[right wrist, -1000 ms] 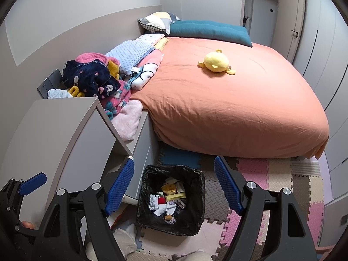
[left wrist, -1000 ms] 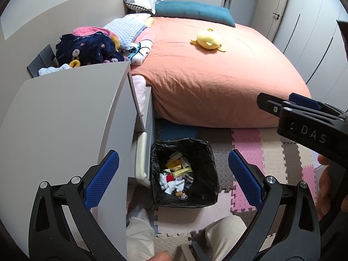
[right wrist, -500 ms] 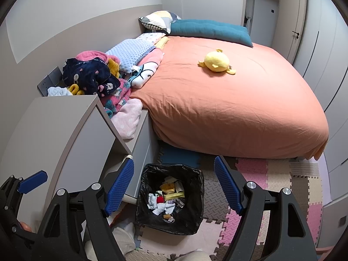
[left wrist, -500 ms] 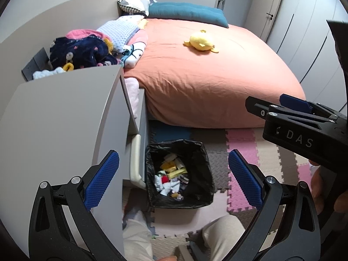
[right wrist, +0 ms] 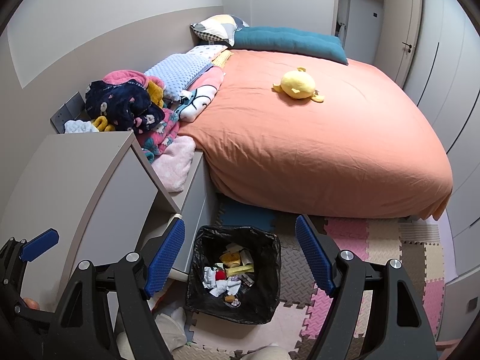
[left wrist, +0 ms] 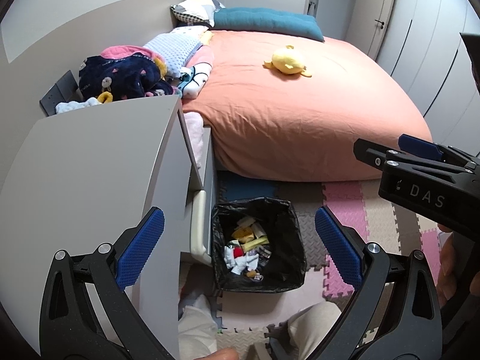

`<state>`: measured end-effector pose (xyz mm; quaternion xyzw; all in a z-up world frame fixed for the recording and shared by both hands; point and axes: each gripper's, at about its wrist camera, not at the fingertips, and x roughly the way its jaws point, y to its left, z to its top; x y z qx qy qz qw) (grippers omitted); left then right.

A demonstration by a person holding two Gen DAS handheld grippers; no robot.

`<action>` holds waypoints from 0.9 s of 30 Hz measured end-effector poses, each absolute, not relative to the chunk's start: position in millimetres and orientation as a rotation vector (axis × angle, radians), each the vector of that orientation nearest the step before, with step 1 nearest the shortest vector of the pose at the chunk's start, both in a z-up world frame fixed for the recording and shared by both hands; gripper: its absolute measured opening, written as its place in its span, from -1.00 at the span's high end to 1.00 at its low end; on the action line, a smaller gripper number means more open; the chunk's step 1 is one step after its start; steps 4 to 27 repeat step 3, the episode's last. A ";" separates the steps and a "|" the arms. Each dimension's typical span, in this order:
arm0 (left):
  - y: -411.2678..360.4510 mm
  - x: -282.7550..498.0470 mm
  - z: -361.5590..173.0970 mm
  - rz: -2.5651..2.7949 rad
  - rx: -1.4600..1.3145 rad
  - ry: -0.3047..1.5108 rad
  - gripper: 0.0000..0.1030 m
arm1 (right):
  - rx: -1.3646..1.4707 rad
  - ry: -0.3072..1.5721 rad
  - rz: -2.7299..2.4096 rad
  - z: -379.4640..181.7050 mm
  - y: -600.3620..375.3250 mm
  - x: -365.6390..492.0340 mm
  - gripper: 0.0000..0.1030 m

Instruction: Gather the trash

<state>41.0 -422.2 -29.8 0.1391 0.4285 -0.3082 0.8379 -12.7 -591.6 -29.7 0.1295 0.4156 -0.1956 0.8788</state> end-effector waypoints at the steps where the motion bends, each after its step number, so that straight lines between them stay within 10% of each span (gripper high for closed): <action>1: -421.6 41.4 -30.0 -0.653 0.294 0.909 -0.88 | 0.269 0.866 -0.406 -29.5 -591.9 -12.8 -0.49; 27: -421.7 41.8 -30.5 -0.654 0.293 0.915 -0.88 | 0.270 0.866 -0.405 -29.8 -592.3 -13.2 -0.49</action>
